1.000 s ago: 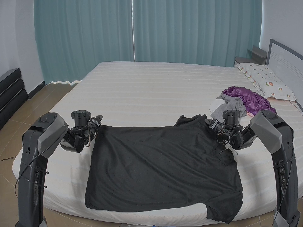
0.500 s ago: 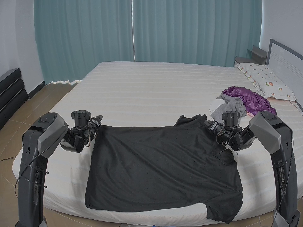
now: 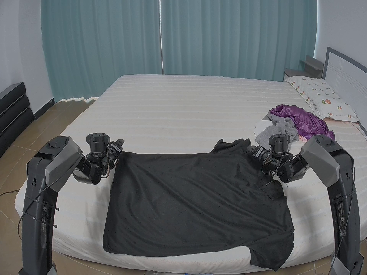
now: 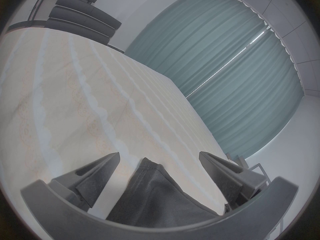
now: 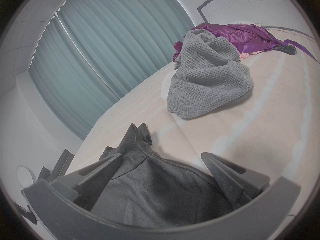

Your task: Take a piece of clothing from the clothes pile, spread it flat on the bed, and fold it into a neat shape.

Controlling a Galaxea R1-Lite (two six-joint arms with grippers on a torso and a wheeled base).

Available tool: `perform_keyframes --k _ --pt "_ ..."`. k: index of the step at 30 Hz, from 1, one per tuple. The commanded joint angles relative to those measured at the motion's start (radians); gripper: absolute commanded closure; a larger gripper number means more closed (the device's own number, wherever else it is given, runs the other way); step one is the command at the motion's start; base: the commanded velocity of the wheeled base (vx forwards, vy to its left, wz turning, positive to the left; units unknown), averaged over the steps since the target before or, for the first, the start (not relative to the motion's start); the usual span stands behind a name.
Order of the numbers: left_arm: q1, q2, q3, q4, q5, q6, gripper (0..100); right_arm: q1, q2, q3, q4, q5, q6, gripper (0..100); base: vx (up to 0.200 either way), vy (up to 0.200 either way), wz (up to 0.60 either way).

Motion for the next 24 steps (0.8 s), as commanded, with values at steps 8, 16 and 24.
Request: perform_keyframes --k 8,16,24 --pt "-0.003 -0.022 0.009 -0.001 0.002 -0.013 0 -0.003 0.013 -0.06 -0.002 -0.001 0.007 0 0.0 0.0 0.0" --pt "0.001 -0.021 0.001 -0.001 0.003 -0.017 0 -0.05 -0.018 -0.119 0.01 0.0 0.007 0 0.0 0.0 0.0" --pt "0.001 -0.018 0.001 -0.001 0.005 -0.017 0 -0.044 0.031 -0.105 0.001 0.011 0.005 0 0.0 0.0 0.0"
